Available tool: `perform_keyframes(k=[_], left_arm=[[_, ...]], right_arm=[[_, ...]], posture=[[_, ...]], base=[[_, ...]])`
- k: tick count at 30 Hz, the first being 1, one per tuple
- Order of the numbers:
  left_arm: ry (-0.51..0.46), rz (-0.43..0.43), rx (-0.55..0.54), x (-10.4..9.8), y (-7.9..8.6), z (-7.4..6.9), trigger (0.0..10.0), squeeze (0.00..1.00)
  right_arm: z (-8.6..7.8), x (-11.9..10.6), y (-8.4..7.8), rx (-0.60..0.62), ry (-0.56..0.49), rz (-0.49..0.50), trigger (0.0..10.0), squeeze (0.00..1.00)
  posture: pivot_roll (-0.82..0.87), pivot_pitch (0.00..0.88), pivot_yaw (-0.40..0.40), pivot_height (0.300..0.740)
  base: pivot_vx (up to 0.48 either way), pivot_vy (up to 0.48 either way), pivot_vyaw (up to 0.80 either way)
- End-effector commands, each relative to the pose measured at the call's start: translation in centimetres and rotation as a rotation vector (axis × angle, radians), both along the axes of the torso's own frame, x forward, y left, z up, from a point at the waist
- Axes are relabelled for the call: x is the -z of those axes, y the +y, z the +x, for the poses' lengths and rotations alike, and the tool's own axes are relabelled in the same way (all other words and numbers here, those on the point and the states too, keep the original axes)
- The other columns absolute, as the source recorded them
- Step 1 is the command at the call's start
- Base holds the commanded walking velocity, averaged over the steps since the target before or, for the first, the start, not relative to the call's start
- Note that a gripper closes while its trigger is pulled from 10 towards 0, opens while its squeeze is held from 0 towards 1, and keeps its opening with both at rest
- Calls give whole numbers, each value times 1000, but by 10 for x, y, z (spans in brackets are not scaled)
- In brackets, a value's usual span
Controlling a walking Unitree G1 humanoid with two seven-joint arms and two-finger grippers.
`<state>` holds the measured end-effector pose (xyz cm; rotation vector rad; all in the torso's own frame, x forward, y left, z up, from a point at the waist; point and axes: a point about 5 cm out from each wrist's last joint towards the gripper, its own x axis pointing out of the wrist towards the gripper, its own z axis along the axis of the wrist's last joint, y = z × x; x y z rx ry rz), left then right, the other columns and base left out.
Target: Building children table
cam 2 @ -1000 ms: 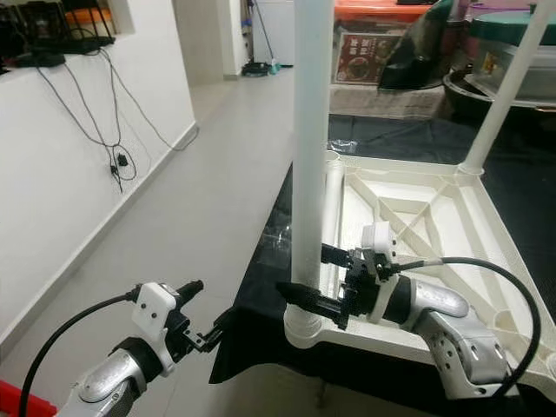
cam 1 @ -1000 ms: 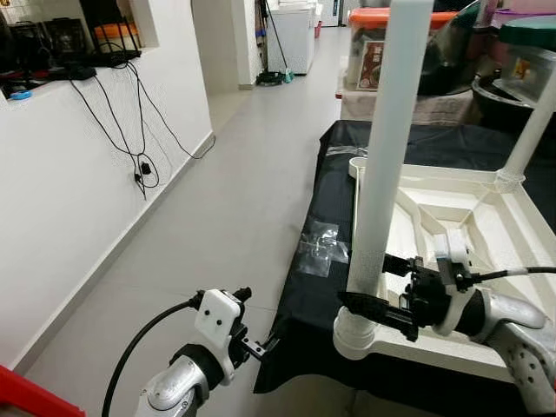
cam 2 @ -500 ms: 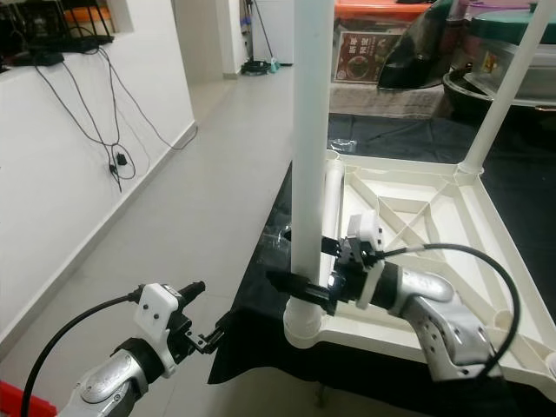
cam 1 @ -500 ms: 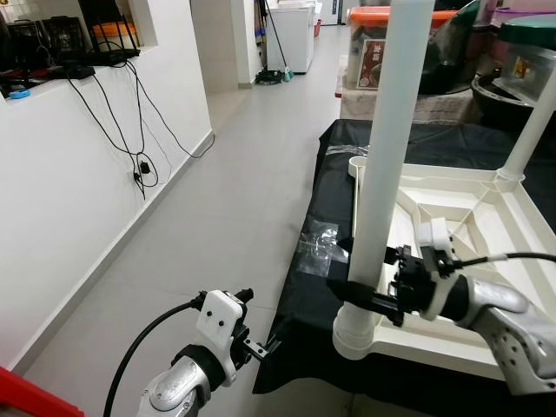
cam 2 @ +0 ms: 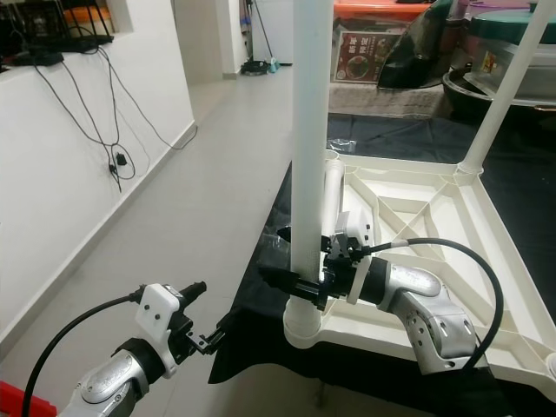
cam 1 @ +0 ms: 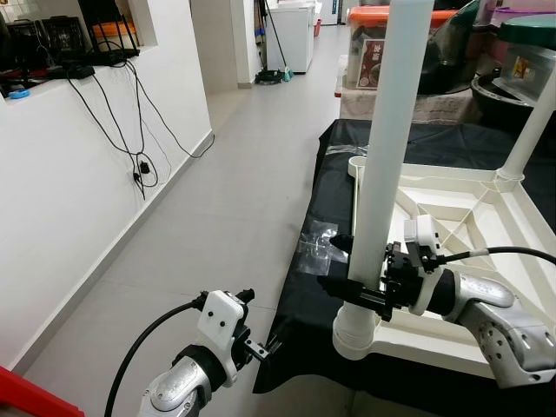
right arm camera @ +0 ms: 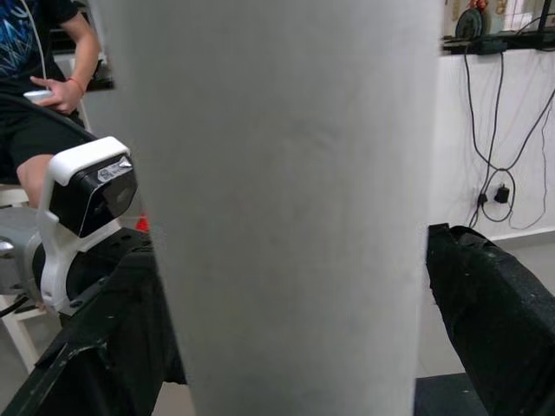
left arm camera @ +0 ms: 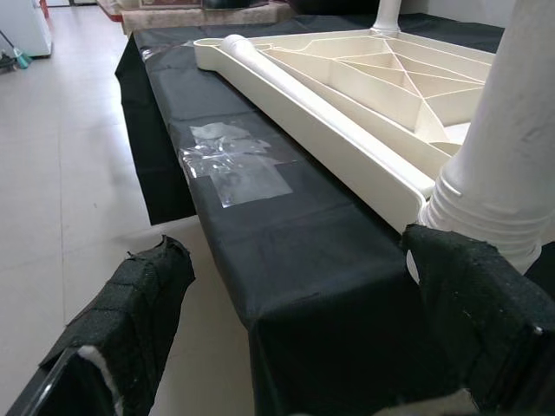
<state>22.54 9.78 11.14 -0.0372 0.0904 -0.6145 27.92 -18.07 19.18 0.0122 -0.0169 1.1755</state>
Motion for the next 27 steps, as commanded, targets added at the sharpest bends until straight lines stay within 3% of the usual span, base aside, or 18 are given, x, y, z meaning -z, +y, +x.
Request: perform_keyframes(k=[1,27], left_arm=[[10,15,3,1,0,-2,10000,0],[17,22,3,3,0,-2,10000,0]], right_arm=[[-1,-3,4,-23,-14,5,10000,0],[-2,-4,5,-88,-26,-13,10000,0]], posture=[[78,4,10,740],[79,7,10,740]], base=[[0,0,0],[0,0,0]])
